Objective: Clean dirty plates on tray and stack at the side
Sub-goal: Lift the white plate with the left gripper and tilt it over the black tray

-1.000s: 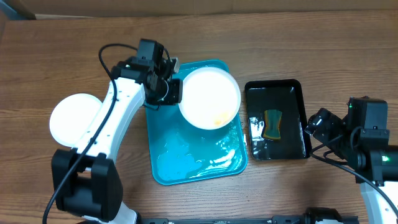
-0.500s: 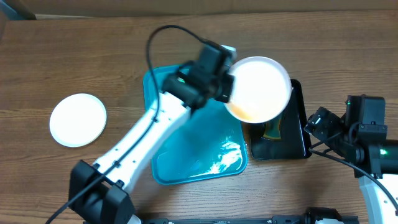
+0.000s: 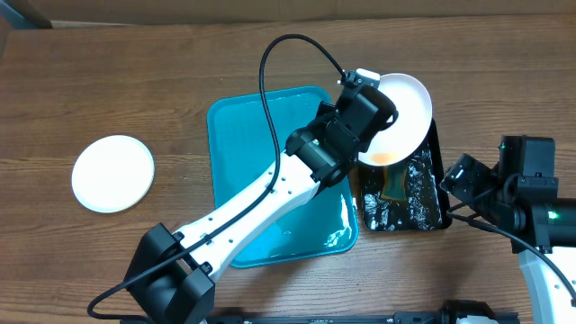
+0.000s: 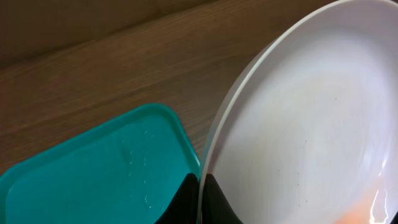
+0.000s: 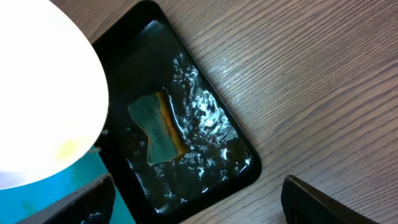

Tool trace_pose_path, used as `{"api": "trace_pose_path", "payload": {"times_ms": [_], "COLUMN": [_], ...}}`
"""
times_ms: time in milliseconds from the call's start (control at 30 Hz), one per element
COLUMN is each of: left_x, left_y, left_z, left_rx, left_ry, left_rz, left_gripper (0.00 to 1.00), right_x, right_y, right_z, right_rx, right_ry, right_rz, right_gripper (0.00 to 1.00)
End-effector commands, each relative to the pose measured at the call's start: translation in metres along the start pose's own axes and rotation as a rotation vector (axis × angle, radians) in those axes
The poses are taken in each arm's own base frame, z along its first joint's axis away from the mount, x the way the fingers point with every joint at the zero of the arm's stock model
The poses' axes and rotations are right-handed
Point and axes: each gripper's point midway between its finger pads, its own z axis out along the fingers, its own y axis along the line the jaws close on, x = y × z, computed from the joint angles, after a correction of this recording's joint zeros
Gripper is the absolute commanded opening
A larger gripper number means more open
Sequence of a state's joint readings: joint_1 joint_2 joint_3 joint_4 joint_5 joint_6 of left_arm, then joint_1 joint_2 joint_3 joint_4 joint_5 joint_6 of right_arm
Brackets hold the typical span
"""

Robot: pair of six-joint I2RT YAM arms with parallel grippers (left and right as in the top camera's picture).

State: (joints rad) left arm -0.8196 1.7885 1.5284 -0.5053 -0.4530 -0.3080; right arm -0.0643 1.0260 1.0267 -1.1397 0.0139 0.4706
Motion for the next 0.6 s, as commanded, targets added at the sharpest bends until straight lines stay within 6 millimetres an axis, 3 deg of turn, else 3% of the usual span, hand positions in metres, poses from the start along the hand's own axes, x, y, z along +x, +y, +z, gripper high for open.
{"api": "trace_pose_path", "payload": {"times_ms": [0, 333, 567], "left_x": [-0.017, -0.044, -0.050], "left_y": [0.006, 0.003, 0.005], "left_z": [-0.007, -0.020, -0.026], "left_rx": [-0.082, -0.184, -0.243], "left_ry": [-0.066, -0.184, -0.205], "left_rz": [0.039, 0.263, 0.361], "left_gripper": [0.04, 0.04, 0.04], "right_x": [-0.003, -0.003, -0.003], "right_y": [0.001, 0.001, 0.001], "right_z": [-0.002, -0.002, -0.002], "right_rx": [-0.006, -0.006, -0.006], "right_ry": [-0.011, -0.011, -0.011], "right_rz": [0.000, 0.000, 0.000], "right_gripper": [0.87, 0.87, 0.87]}}
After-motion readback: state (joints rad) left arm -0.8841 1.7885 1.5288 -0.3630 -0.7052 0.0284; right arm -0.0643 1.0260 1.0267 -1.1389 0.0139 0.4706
